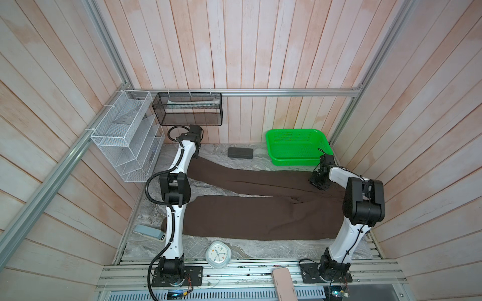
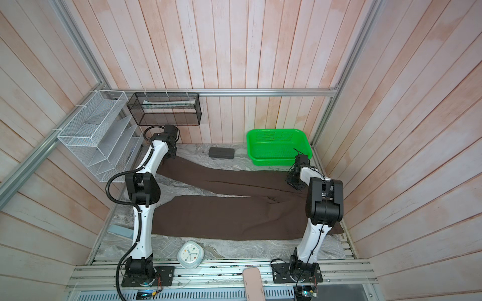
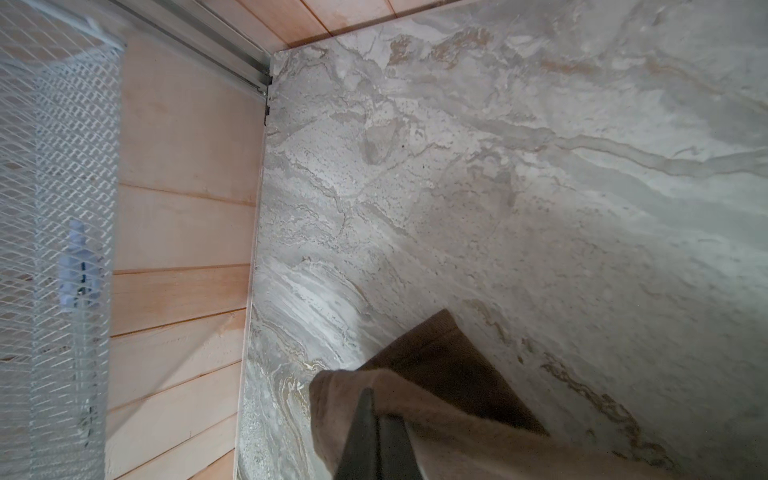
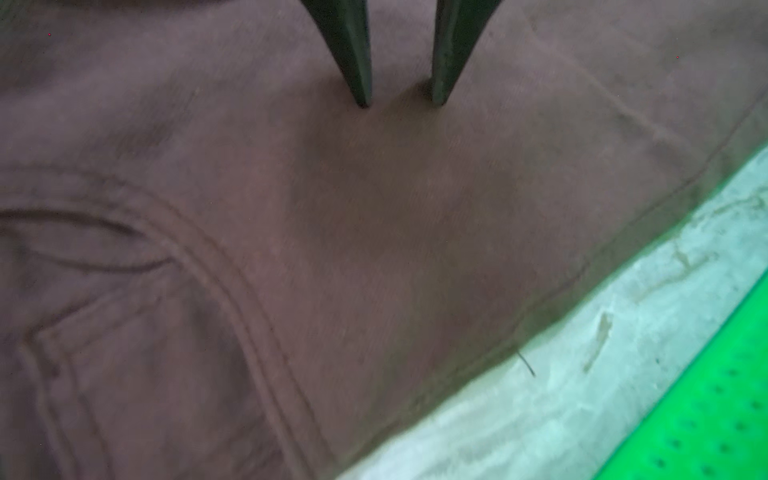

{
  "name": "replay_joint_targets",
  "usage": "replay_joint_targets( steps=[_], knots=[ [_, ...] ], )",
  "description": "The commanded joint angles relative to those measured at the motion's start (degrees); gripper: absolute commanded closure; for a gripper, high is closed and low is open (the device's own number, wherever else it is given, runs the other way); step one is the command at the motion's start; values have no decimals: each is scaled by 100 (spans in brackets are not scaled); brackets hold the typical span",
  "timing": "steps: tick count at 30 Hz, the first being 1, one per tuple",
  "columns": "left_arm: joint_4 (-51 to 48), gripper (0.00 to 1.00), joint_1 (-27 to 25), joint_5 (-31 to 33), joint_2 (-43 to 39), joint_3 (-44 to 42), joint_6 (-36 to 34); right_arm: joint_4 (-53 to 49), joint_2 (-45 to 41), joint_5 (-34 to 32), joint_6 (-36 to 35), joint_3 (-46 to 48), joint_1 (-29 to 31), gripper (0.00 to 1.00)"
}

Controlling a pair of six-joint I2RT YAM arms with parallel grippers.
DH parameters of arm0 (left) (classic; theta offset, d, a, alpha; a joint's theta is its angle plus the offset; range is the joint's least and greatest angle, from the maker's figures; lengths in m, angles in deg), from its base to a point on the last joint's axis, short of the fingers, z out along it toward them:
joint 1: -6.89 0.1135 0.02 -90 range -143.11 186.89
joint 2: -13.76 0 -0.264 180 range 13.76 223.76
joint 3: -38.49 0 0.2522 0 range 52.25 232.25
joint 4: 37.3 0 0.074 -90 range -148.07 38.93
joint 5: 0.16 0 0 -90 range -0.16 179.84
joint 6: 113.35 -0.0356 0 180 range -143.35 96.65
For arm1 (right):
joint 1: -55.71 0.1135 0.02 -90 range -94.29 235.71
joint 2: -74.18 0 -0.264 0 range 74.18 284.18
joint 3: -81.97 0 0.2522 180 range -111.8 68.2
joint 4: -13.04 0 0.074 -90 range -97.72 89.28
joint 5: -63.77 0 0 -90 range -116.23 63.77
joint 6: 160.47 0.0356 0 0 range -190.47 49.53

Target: Fold and stack the trousers

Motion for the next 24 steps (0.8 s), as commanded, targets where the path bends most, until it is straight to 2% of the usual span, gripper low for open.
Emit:
replay_joint_targets(
  steps=[1,7,9,12,14,16,21,24],
  knots=[
    [119,100,96,-31,-16,-78,-101,14,241,-258,34,-178,-160,71],
    [332,99,117,-445,124,-61,-179,85,583,-433,145,-360,-496,72],
    [348,95,120,-589,234,47,-195,45,706,-434,144,-477,-537,72],
    [211,78,127,-665,385,306,-200,-34,774,-459,149,-596,-559,71],
    [200,61,133,-755,328,318,-169,-13,716,-486,167,-567,-565,71],
    [210,50,148,-764,200,272,-123,-48,668,-514,175,-585,-573,71],
    [299,42,152,-816,-520,-157,36,-141,425,-533,189,-567,-602,72],
    [566,41,178,-917,-1263,-1070,227,-101,171,-429,215,-394,-529,71]
  ],
)
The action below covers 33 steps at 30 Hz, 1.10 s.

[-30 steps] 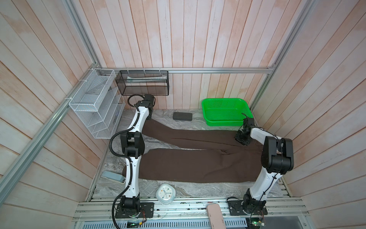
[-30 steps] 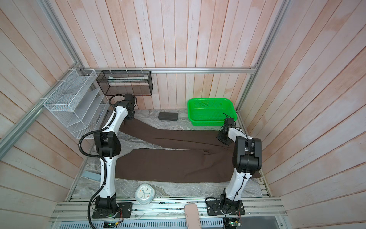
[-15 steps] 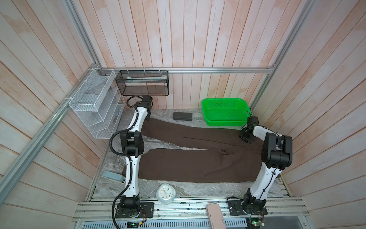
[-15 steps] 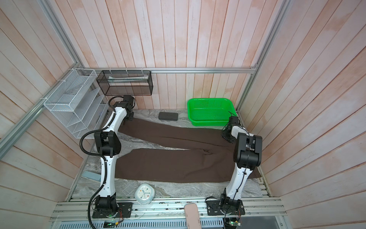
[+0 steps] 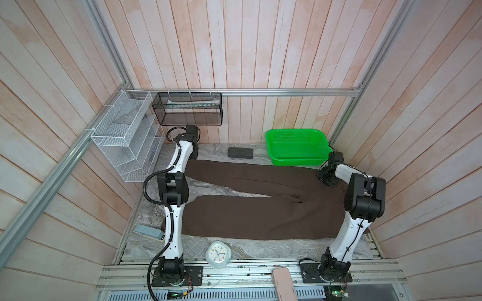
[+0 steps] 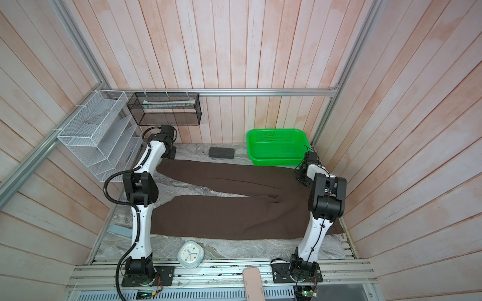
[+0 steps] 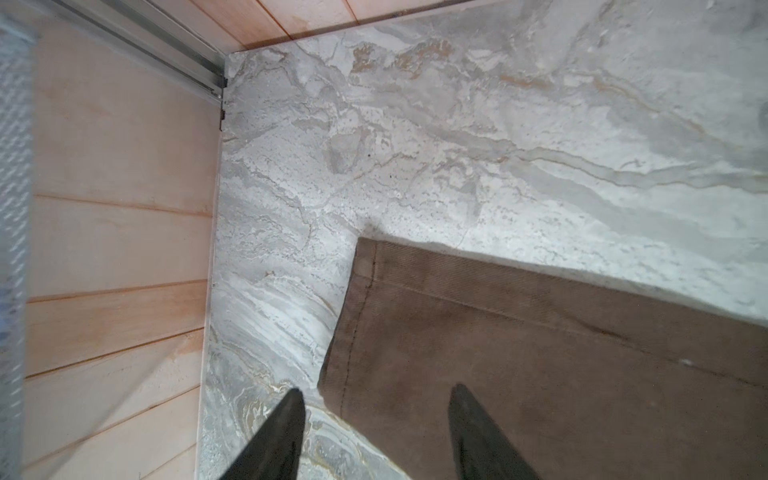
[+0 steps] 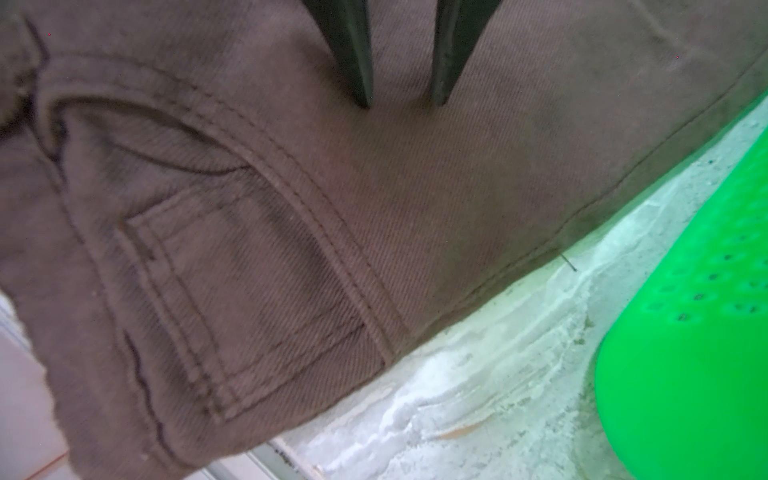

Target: Fold and stack the trousers

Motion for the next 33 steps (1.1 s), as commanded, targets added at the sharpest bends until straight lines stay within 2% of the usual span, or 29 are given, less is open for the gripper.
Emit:
replay_joint_targets(
  steps=[1,6,12,21,26,33],
  knots=[
    [304,40,74,-226,-1072,-798,341,-235,-352,-89,84,230,34,71],
    [630,37,479,-629,-1876,-2344,1226,-207,-588,38,79,472,326,71],
    [1375,36,851,-1152,-2079,-3554,1739,-172,-677,172,97,567,536,71],
    [2513,36,916,-2012,-1839,-4221,2338,-182,-652,230,88,510,648,71],
    [2636,36,949,-2336,-1462,-4182,2419,-155,-643,256,88,546,644,71],
    [2704,47,984,-2434,-1143,-4126,2459,-160,-669,265,62,513,646,71]
  ],
)
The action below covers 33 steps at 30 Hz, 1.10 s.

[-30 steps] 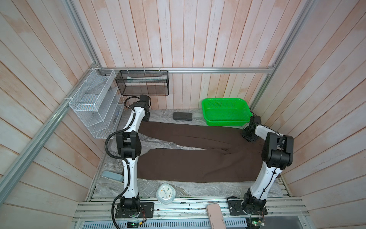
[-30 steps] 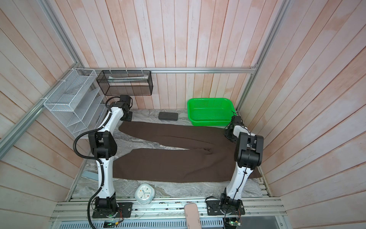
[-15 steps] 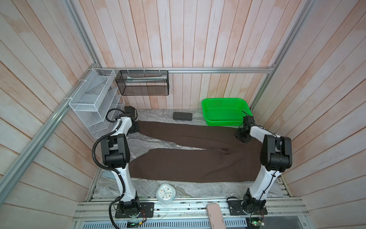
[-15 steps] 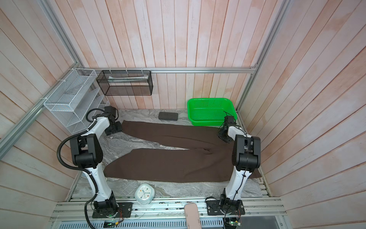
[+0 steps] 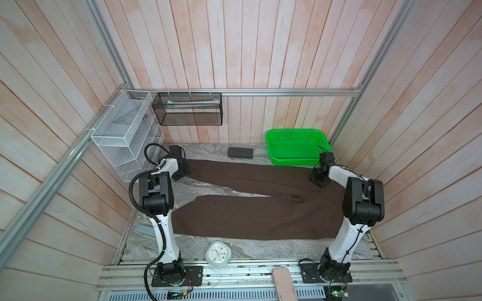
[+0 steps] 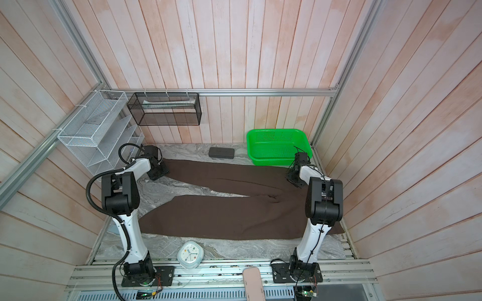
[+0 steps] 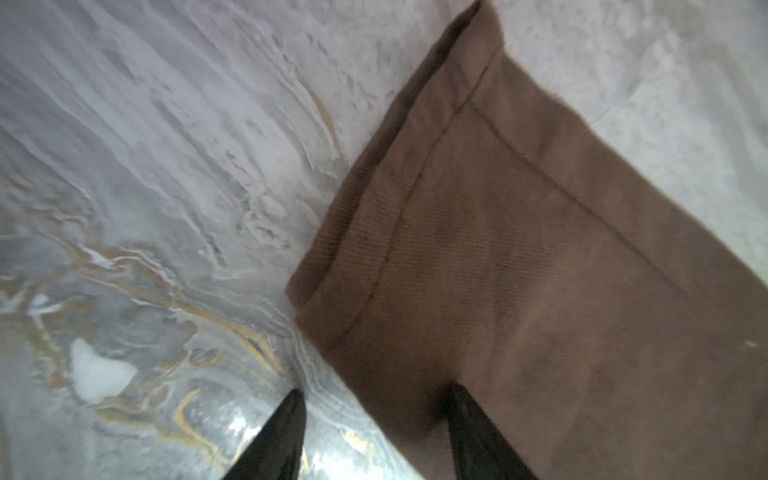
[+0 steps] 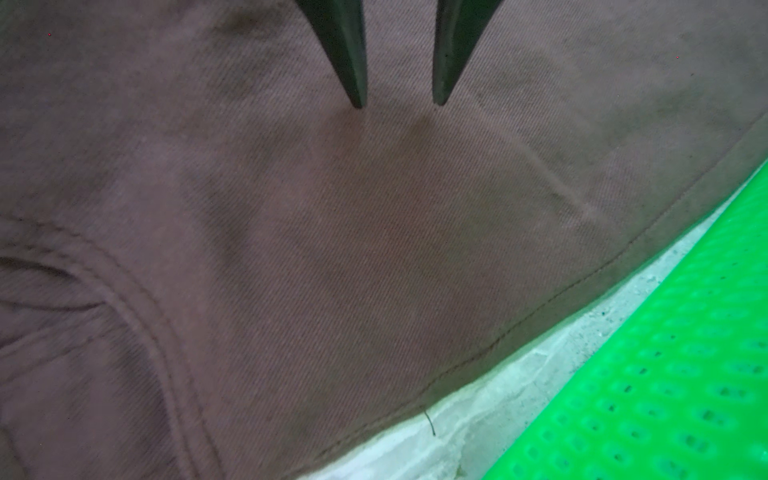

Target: Fold and stack the trousers

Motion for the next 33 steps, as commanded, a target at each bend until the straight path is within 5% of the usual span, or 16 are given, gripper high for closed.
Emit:
replay_joint_targets(
  steps=[1,12,22,31,33],
  knots=[
    [30,50,62,-228,181,2,100,-75,-153,20,31,37,22,71],
    [-100,100,-114,-464,80,582,1,-110,-235,30,31,-3,22,71],
    [-848,100,-1279,-233,14,1825,61,-124,-353,38,14,18,31,71],
    [-1994,100,-2401,-319,1628,4874,380,-106,-400,19,-34,90,30,71],
    [-2141,92,-2572,-480,1973,5276,453,-90,-406,30,-39,94,36,71]
  ],
)
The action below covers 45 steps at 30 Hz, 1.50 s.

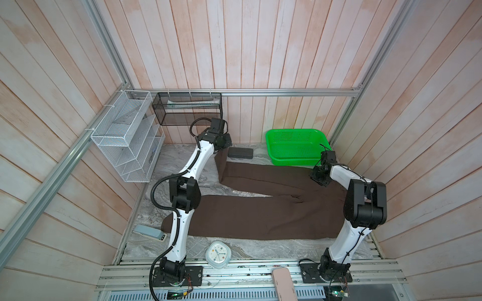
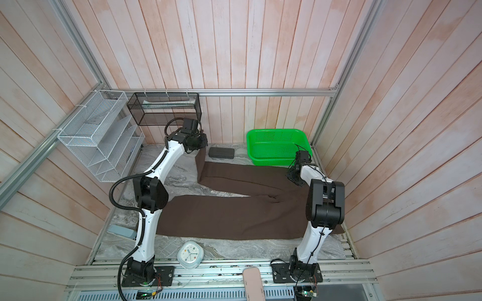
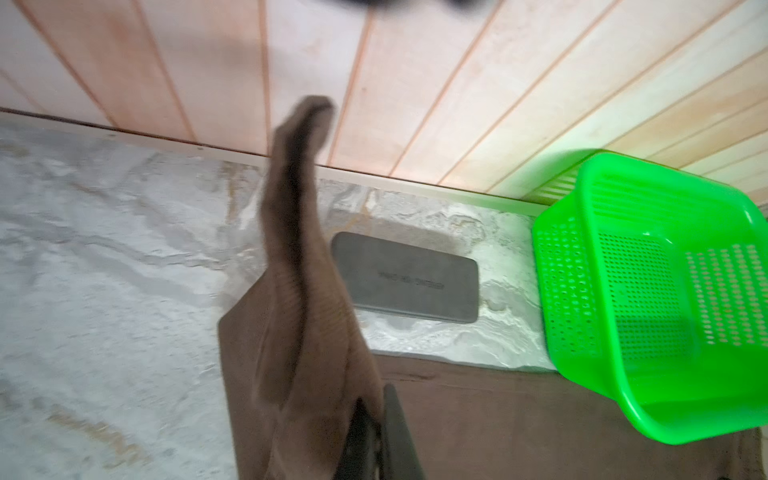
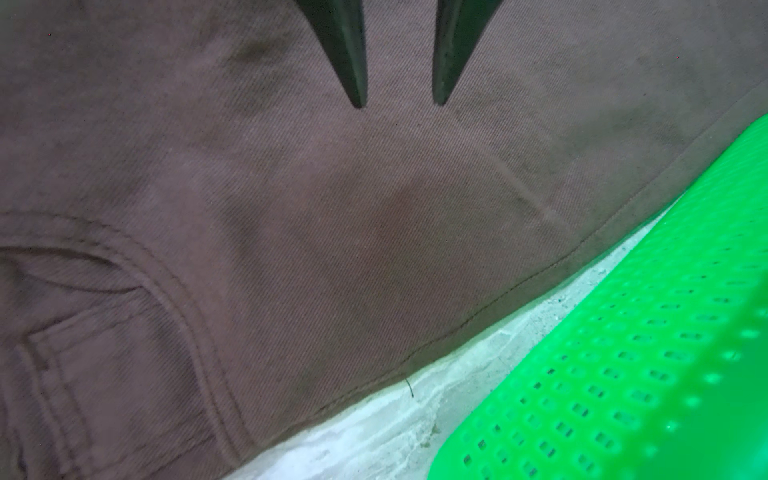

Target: Fold and stack the trousers

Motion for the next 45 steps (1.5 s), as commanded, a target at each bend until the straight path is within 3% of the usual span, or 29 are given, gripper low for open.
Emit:
replay_joint_targets(
  steps=[1,2,4,8,12,16,23,29,45],
  knots=[
    [-668,80,-164,-293,624,397,204,-77,-157,22,-31,96,33,71],
    [-628,68,-256,-405,673,375,199,-77,-150,22,-33,93,29,71],
    [-568,53,-402,-430,629,223,119,-77,-142,28,-35,89,30,71],
    [-133,43,-442,-227,-28,-624,-1,-86,-167,30,-41,98,27,71],
    [156,42,-296,-60,-461,-1117,-191,-86,-191,48,-26,108,27,71],
    [-68,44,-74,-217,-26,-642,-502,-95,-194,58,-20,106,64,71],
    [300,41,29,-1341,695,56,-986,-142,-212,22,-57,81,81,71],
    [652,39,28,-1771,1033,168,-1141,-183,-247,-13,-94,63,82,71],
    [1102,32,-26,-1528,1727,444,-1445,-126,-247,-5,-138,142,80,71]
  ],
)
